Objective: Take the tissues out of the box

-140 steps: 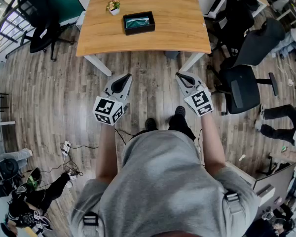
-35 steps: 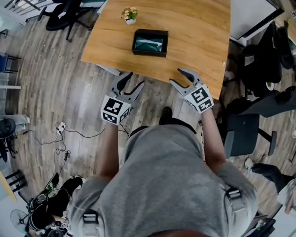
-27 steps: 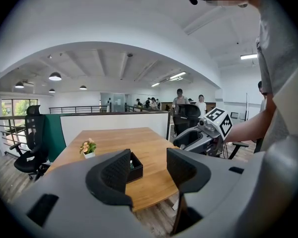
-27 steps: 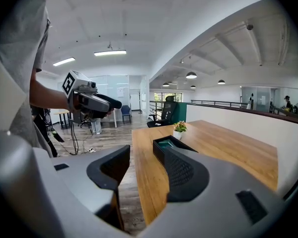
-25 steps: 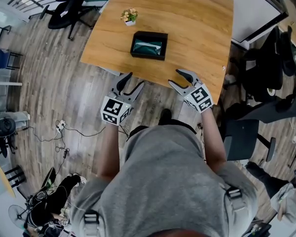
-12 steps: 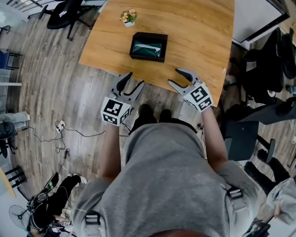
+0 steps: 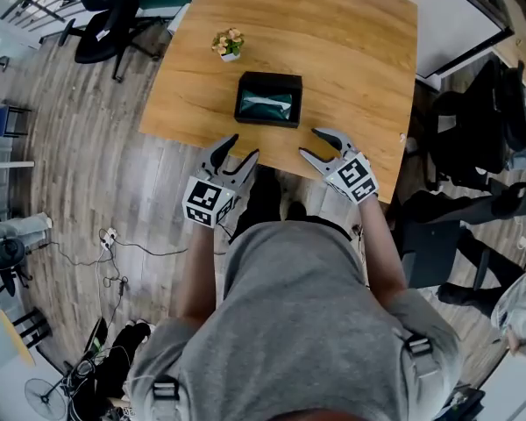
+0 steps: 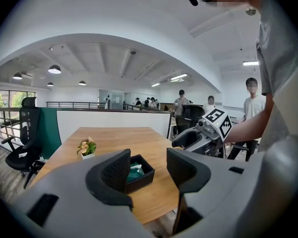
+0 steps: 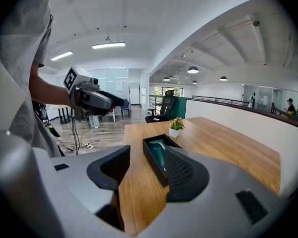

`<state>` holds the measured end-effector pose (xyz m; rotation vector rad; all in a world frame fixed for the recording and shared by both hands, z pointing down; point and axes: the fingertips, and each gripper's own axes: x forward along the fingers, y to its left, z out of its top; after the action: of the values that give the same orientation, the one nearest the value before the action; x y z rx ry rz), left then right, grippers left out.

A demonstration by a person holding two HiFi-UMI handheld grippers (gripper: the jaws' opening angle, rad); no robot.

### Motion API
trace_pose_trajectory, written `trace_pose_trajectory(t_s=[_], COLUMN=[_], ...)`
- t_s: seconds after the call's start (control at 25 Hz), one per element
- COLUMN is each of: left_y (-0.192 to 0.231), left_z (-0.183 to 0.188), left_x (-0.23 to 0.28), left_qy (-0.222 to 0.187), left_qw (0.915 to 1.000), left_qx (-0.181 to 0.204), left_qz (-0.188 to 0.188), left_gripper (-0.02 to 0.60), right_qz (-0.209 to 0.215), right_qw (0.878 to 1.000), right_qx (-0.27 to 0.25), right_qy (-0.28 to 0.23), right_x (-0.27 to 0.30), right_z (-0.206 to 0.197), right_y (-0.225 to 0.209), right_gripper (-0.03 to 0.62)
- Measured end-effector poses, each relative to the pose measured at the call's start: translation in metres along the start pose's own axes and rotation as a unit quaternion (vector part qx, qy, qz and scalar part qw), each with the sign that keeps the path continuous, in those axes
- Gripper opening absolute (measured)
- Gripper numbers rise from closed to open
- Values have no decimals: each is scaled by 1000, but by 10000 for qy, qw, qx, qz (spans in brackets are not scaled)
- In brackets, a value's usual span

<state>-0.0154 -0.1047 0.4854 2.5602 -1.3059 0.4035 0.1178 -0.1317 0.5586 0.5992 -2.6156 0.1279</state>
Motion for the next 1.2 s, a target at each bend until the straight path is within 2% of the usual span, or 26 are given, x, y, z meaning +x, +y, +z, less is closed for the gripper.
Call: trace_pose_trajectory(t_s=[0.24, 0.52, 0.88, 1.2], left_y=[41, 81, 115, 133], left_z=[6, 0, -17, -33], left_x=[23, 38, 59, 68], left_qy=[73, 182, 397, 649], left_qw=[9999, 9995, 9983, 9958], left_qx=[-24, -169, -286, -341], left_qz=[-124, -178, -324, -545], left_gripper=[229, 229, 229, 229], right_qz=[97, 165, 236, 283], right_qw=[9999, 9989, 9965, 9929], right_qx=[59, 11, 53, -258], right_qy=[124, 433, 802, 1130], right_x=[42, 83, 128, 160], right_z=[17, 13, -3, -9], right_y=[-16, -33, -52, -54], right_gripper=[225, 224, 224, 225])
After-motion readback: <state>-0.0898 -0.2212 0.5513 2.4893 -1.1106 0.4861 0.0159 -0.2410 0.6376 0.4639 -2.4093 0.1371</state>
